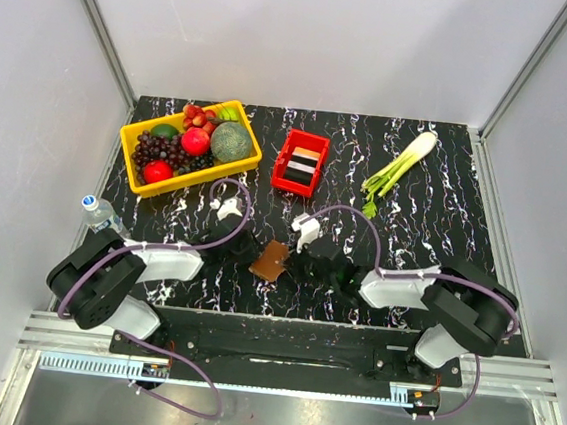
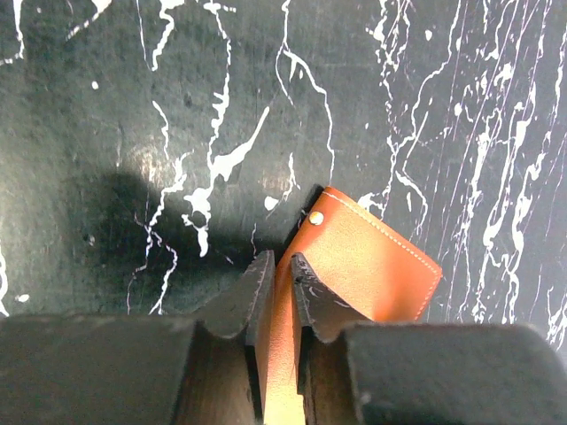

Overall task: Put the credit cards into the card holder
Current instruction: Open the card holder at the center of the board, then move the storage box to the center of the board.

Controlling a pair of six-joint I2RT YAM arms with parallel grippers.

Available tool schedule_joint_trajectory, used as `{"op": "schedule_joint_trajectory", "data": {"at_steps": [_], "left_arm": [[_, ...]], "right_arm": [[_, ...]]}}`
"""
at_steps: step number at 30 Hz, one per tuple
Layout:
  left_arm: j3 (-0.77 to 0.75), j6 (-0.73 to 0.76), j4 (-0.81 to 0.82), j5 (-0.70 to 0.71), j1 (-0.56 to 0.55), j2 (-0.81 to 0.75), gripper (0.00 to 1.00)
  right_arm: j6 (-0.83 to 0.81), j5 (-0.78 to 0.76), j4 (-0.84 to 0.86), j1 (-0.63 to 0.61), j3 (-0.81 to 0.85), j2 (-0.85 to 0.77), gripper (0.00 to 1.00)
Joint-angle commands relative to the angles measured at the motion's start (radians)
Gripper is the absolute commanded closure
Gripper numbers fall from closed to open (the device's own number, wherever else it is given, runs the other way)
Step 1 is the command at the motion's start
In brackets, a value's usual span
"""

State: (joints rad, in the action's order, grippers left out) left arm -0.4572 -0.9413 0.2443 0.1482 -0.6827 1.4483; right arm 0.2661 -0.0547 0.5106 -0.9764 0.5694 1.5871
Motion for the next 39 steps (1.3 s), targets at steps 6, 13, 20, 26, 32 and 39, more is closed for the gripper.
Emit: {"op": "schedule_joint_trajectory", "data": {"at_steps": [6, 13, 20, 26, 32, 39], "left_arm": [[-0.020, 0.044, -0.339, 0.033, -0.006, 0.007, 1.00], [-0.050, 0.100, -0.349, 0.031, -0.008, -0.072, 0.70], [-0.089, 0.162, -0.465, 0.099, -0.008, -0.222, 0.54], [-0.116, 0.211, -0.493, 0.113, 0.047, -0.353, 0.24], [-0.234, 0.286, -0.508, 0.077, 0.104, -0.330, 0.17], [-0.258, 0.265, -0.499, 0.039, 0.110, -0.318, 0.17]], "right_arm": [[-0.009, -0.175, -0.035, -0.012, -0.106, -0.251, 0.51], [0.143, -0.124, -0.272, 0.133, -0.039, -0.297, 0.50], [0.272, -0.131, -0.644, 0.188, 0.343, -0.053, 0.42], [0.087, -0.083, -0.659, 0.330, 0.584, -0.021, 0.33], [0.128, -0.059, -0.819, 0.502, 0.924, 0.238, 0.31], [0.147, -0.013, -0.940, 0.545, 1.262, 0.519, 0.33]]}}
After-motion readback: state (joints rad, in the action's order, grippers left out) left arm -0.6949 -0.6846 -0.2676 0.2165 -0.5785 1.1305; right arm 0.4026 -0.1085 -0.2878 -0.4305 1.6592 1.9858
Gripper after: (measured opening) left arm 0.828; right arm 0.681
